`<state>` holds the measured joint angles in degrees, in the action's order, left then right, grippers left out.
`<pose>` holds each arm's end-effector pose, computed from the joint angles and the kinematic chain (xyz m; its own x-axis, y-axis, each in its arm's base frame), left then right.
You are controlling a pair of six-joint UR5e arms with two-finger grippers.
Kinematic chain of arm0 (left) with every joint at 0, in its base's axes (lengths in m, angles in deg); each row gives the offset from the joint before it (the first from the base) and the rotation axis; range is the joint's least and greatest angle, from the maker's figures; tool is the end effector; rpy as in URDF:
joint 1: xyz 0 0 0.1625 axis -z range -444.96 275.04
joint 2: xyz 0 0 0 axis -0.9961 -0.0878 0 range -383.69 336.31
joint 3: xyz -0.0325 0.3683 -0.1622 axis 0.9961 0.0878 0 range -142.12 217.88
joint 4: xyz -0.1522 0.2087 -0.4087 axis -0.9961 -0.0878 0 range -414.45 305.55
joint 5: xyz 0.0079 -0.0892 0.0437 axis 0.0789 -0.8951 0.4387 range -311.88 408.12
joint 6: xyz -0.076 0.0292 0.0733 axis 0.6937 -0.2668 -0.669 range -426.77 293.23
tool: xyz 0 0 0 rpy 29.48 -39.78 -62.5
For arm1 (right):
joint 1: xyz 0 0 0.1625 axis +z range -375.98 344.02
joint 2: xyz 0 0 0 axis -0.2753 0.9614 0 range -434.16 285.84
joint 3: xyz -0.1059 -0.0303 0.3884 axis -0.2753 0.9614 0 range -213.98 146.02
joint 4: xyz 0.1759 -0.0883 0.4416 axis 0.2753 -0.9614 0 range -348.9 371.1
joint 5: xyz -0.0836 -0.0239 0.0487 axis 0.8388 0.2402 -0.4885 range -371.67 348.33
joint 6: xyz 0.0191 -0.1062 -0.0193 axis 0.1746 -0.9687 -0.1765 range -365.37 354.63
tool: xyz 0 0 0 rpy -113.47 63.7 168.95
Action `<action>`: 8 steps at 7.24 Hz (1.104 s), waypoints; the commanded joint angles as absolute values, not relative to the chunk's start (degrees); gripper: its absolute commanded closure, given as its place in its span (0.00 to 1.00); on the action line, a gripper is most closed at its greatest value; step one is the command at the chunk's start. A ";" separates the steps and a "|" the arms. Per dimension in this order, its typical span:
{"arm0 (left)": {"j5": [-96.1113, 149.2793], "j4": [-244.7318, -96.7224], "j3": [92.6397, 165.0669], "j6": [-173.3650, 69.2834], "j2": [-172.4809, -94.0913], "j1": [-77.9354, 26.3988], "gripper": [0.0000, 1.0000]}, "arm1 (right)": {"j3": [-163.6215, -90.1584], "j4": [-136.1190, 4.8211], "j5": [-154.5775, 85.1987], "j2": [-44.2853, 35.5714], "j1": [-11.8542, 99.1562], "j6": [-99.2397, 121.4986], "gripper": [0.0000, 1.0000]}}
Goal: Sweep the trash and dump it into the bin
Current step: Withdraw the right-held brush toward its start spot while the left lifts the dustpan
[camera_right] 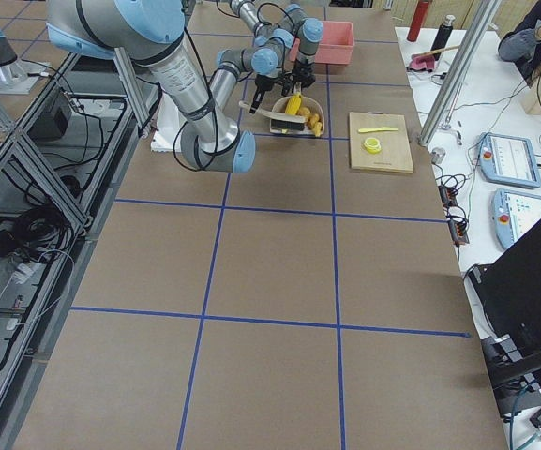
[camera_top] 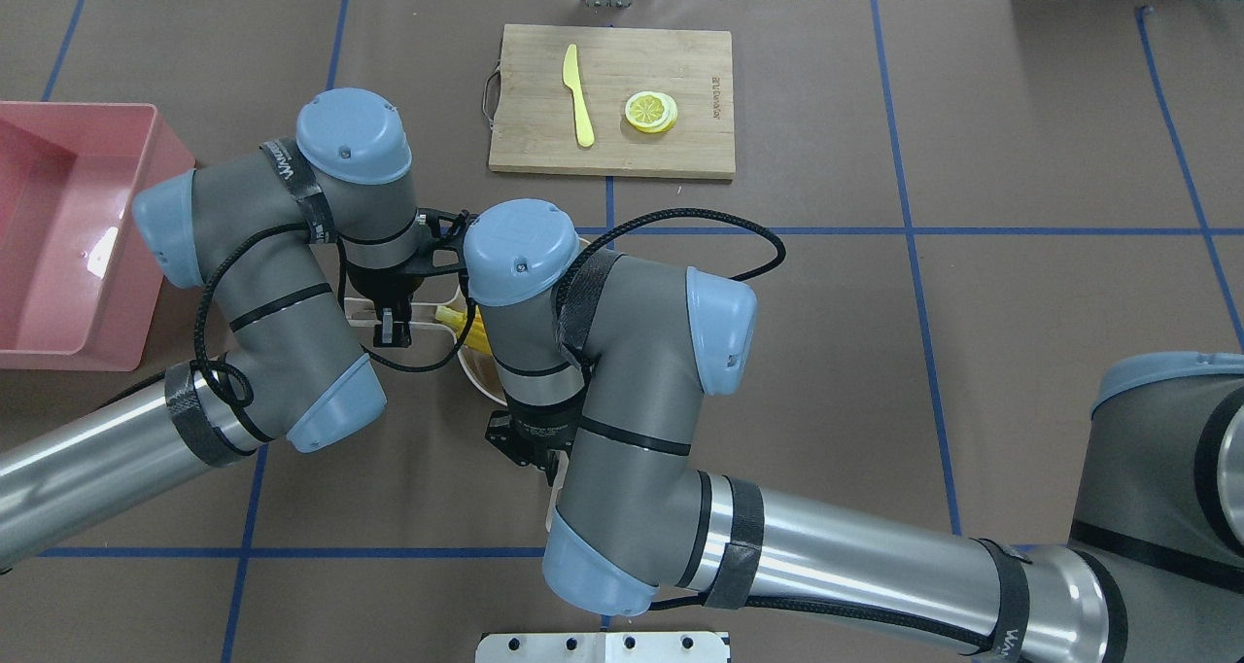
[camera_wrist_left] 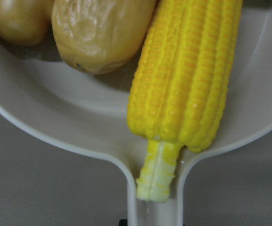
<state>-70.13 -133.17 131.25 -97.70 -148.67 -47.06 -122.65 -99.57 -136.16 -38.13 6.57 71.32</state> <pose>0.5249 -0.5119 0.2455 -0.0427 0.9909 -0.1276 -0.7936 0.0439 0.6069 -0.6571 -0.3499 0.0545 0.7714 0.1149 0.6258 0.1422 0.9275 -0.3456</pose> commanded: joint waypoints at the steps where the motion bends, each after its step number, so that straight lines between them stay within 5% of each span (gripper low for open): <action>1: -70.10 -135.30 131.31 -97.62 -148.06 -47.00 1.00 | -127.12 -104.37 -136.03 -37.08 7.83 71.27 1.00; 8: -67.29 -141.53 131.84 -96.75 -146.30 -46.82 1.00 | -151.11 -115.79 -135.42 -17.52 24.06 52.10 1.00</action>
<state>-67.87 -139.49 131.80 -97.24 -146.86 -46.82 -146.34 -113.19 -135.40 -22.78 19.57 60.71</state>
